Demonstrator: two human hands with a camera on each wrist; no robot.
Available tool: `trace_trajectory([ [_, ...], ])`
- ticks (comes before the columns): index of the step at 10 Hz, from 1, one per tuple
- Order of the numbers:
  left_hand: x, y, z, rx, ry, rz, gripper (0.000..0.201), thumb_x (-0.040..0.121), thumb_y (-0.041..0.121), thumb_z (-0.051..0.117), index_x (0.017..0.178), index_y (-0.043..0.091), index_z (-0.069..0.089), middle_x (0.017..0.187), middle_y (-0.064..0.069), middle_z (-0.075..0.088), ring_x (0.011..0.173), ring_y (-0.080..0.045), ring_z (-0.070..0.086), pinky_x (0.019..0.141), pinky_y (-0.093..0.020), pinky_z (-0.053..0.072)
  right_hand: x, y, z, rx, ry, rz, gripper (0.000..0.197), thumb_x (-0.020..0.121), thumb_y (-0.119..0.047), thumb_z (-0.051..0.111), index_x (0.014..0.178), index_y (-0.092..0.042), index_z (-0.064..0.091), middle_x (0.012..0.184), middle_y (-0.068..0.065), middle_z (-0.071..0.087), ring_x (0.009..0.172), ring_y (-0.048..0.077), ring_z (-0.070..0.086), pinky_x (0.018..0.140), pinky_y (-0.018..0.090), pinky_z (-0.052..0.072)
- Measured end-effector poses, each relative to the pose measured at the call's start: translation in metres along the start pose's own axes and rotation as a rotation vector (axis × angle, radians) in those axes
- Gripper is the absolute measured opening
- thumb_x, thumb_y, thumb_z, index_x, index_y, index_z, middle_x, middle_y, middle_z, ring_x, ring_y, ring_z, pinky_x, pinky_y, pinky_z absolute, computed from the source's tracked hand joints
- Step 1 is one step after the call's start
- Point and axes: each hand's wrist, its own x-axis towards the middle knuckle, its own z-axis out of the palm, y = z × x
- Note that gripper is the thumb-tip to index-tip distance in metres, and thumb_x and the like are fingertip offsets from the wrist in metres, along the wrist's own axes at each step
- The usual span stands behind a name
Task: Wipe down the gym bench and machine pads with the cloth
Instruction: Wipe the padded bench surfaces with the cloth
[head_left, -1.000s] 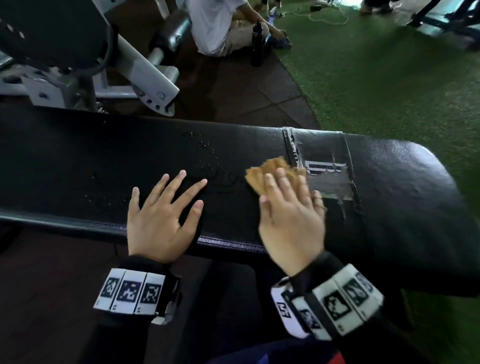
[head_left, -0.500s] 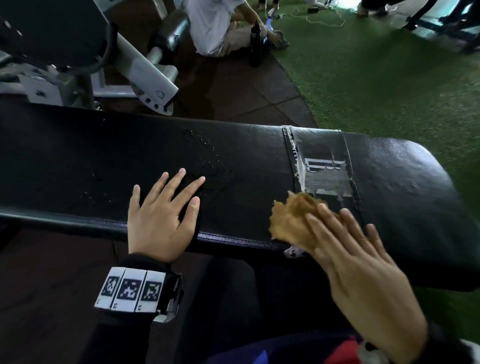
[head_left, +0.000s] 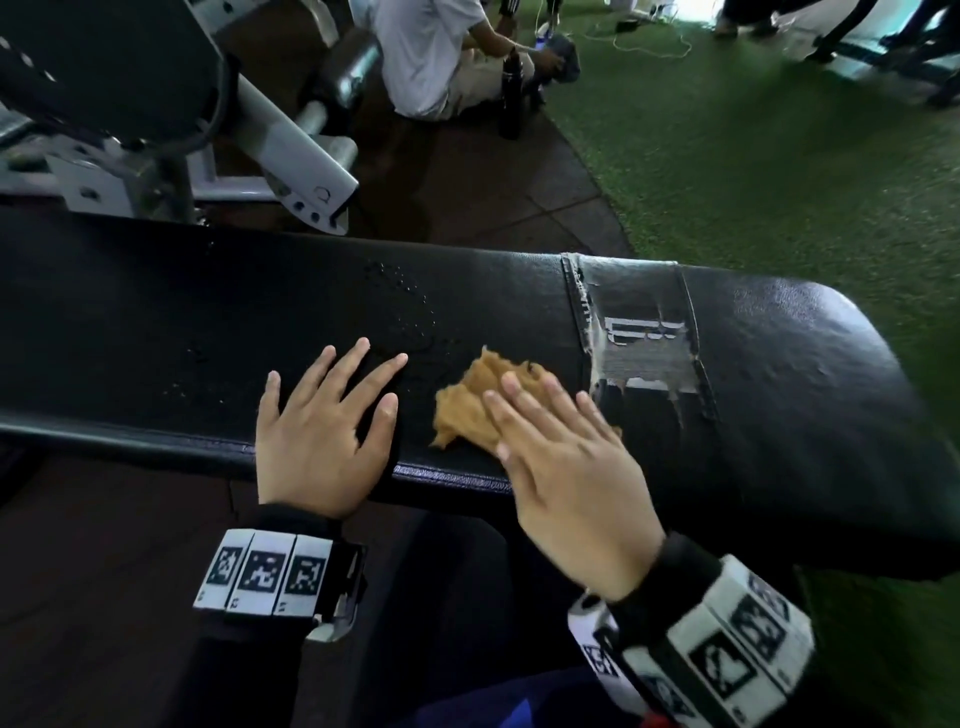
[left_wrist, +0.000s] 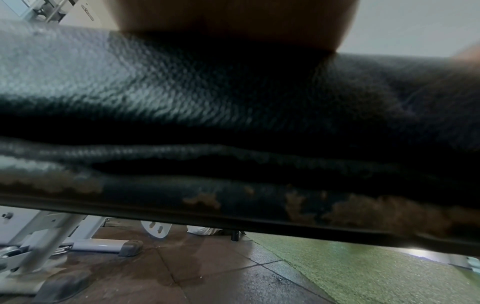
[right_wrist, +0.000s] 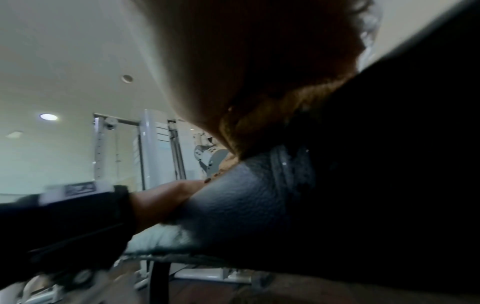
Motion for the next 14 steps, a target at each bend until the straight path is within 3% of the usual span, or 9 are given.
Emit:
trace_trajectory([
  [2, 0.001, 0.001, 0.002, -0.007, 0.017, -0.005, 0.048, 0.092, 0.053, 0.019, 0.137, 0.054, 0.036, 0.152, 0.017, 0.030, 0.144, -0.008, 0.018, 0.118, -0.045, 0.004, -0.049, 0.029, -0.017, -0.040, -0.037, -0.027, 0.046, 0.095, -0.035, 0.032, 0.141, -0.033, 0.039, 0.150, -0.015, 0.029, 0.141, 0.013, 0.023, 0.113, 0.037, 0.026],
  [4, 0.000, 0.000, 0.003, -0.009, 0.034, -0.010, 0.047, 0.092, 0.053, 0.020, 0.136, 0.054, 0.037, 0.151, 0.017, 0.032, 0.143, -0.009, 0.020, 0.118, -0.046, 0.006, -0.034, 0.066, -0.032, -0.049, -0.054, 0.181, 0.050, 0.098, -0.040, 0.020, 0.147, -0.039, 0.009, 0.153, -0.023, -0.005, 0.144, 0.005, -0.005, 0.116, 0.023, -0.001],
  [5, 0.001, 0.001, 0.003, -0.010, 0.042, -0.018, 0.047, 0.091, 0.053, 0.022, 0.136, 0.053, 0.038, 0.151, 0.017, 0.033, 0.143, -0.009, 0.022, 0.117, -0.046, 0.006, -0.009, 0.062, -0.027, -0.047, -0.021, 0.209, 0.050, 0.099, -0.036, 0.023, 0.149, -0.033, 0.014, 0.156, -0.018, 0.001, 0.145, 0.008, -0.002, 0.116, 0.024, -0.001],
  [7, 0.001, 0.003, 0.000, -0.029, -0.023, -0.053, 0.044, 0.096, 0.053, 0.024, 0.139, 0.052, 0.034, 0.153, 0.020, 0.024, 0.144, -0.003, 0.011, 0.116, -0.048, -0.003, 0.009, 0.021, -0.007, -0.005, -0.018, -0.014, 0.049, 0.100, -0.033, 0.027, 0.148, -0.031, 0.019, 0.155, -0.016, 0.011, 0.145, 0.011, -0.002, 0.117, 0.025, -0.003],
  [9, -0.025, 0.048, -0.004, -0.290, 0.053, -0.224, 0.049, 0.098, 0.047, 0.028, 0.143, 0.031, 0.039, 0.153, 0.015, 0.028, 0.144, -0.004, 0.011, 0.115, -0.052, -0.009, -0.019, 0.009, -0.004, 0.036, -0.081, -0.222, 0.055, 0.094, -0.042, 0.018, 0.148, -0.033, 0.012, 0.152, -0.021, 0.000, 0.142, 0.003, -0.013, 0.117, 0.026, -0.008],
  [10, -0.042, 0.091, -0.001, -0.372, 0.083, -0.208, 0.061, 0.090, 0.053, 0.019, 0.145, 0.031, 0.033, 0.155, 0.016, 0.023, 0.144, -0.001, 0.007, 0.114, -0.051, -0.009, -0.023, 0.022, -0.009, 0.131, 0.010, -0.182, 0.055, 0.093, -0.041, 0.025, 0.146, -0.029, 0.028, 0.153, -0.017, 0.018, 0.144, 0.003, 0.006, 0.119, 0.031, 0.004],
  [11, -0.047, 0.124, 0.007, -0.338, 0.113, -0.201, 0.064, 0.091, 0.053, 0.016, 0.147, 0.026, 0.028, 0.156, 0.011, 0.021, 0.144, -0.003, 0.007, 0.114, -0.051, -0.012, -0.023, 0.046, -0.012, 0.156, 0.244, -0.001, 0.046, 0.093, -0.031, 0.037, 0.133, -0.015, 0.053, 0.142, -0.002, 0.046, 0.139, 0.016, 0.030, 0.118, 0.042, 0.014],
  [12, -0.046, 0.141, 0.017, -0.209, 0.101, -0.245, 0.067, 0.090, 0.056, 0.017, 0.146, 0.021, 0.032, 0.156, 0.000, 0.024, 0.146, -0.013, 0.007, 0.114, -0.054, -0.012, -0.019, 0.076, -0.012, 0.102, 0.343, 0.118, 0.036, 0.091, -0.018, 0.053, 0.125, -0.007, 0.059, 0.137, 0.009, 0.052, 0.137, 0.030, 0.035, 0.115, 0.051, 0.016],
  [14, -0.062, 0.139, 0.031, -0.099, 0.180, -0.258, 0.071, 0.091, 0.059, 0.021, 0.145, 0.016, 0.036, 0.155, -0.004, 0.027, 0.145, -0.026, 0.013, 0.116, -0.052, 0.000, -0.013, 0.095, -0.003, 0.071, 0.313, 0.126, 0.034, 0.091, -0.020, 0.051, 0.124, -0.012, 0.058, 0.139, 0.006, 0.050, 0.136, 0.030, 0.036, 0.113, 0.052, 0.017],
])
